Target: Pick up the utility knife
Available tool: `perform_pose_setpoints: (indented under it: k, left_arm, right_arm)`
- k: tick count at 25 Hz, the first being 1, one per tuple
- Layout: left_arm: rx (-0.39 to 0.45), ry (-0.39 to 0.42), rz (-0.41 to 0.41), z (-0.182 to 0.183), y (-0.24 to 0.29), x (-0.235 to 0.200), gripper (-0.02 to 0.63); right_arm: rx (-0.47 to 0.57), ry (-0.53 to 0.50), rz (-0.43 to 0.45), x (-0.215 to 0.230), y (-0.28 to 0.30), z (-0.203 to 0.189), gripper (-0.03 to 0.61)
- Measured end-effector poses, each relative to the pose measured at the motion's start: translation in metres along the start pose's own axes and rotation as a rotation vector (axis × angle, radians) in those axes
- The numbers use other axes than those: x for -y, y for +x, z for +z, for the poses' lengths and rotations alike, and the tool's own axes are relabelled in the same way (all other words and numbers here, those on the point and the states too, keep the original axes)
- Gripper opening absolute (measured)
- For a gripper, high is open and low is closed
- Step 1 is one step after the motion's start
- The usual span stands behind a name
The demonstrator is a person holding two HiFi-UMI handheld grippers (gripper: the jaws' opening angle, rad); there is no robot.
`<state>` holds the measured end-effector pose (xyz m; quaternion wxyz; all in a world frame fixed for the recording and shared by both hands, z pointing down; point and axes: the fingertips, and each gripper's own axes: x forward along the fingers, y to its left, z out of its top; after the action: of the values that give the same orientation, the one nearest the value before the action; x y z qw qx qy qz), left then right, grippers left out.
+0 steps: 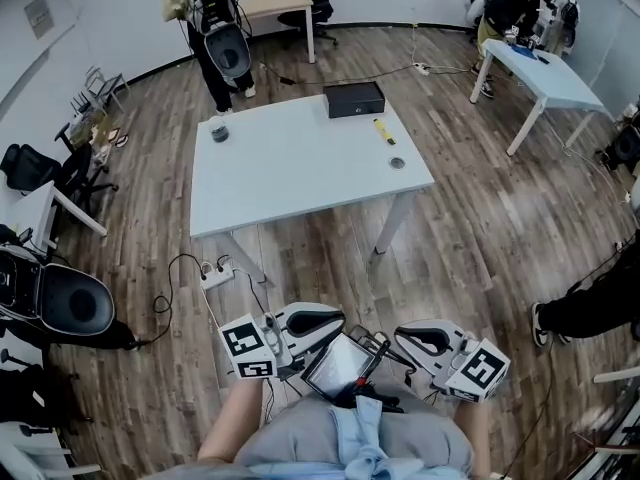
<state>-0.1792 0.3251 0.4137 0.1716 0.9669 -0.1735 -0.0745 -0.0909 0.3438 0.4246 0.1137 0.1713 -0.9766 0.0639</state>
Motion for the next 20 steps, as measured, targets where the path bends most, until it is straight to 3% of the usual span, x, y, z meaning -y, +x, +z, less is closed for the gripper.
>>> perform_pose_setpoints:
  k: [8, 20]
  left_arm:
    - [0.023, 0.019, 0.025, 0.036, 0.068, -0.049, 0.018]
    - [-0.004, 0.071, 0.043, 0.051, 0.147, -0.102, 0.018]
  right_arm:
    - [0.026, -0.016, -0.017, 0.09, -0.028, 0.024, 0.031]
    - [0.032, -0.037, 0.004, 0.182, -0.054, 0.025, 0.031]
